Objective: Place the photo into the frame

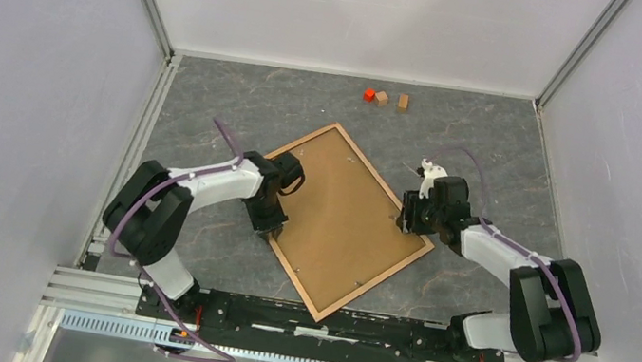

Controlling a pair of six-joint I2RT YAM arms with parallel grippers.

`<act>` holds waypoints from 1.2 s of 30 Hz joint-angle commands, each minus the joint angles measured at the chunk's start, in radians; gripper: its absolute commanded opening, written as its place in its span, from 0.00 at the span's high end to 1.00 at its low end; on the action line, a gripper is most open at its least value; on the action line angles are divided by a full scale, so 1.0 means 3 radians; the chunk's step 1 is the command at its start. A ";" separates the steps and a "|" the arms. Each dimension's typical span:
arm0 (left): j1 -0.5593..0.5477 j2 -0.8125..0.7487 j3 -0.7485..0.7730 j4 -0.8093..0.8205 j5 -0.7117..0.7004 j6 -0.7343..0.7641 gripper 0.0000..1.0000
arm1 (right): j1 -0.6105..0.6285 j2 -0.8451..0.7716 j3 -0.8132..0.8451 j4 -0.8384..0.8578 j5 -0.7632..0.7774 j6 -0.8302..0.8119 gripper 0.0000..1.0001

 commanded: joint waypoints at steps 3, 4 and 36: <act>0.0118 0.0535 0.0330 0.0333 -0.0993 0.1054 0.96 | 0.0105 -0.0426 -0.0185 -0.0236 -0.0286 0.0150 0.42; 0.0130 0.0526 0.0332 0.0327 -0.1037 0.1190 0.98 | 0.0104 -0.0446 -0.0130 -0.0342 -0.0145 0.0126 0.41; 0.0229 0.0341 0.0251 0.0455 -0.0874 0.1558 0.98 | 0.0573 -0.0102 0.0097 -0.0117 0.0434 -0.0568 0.46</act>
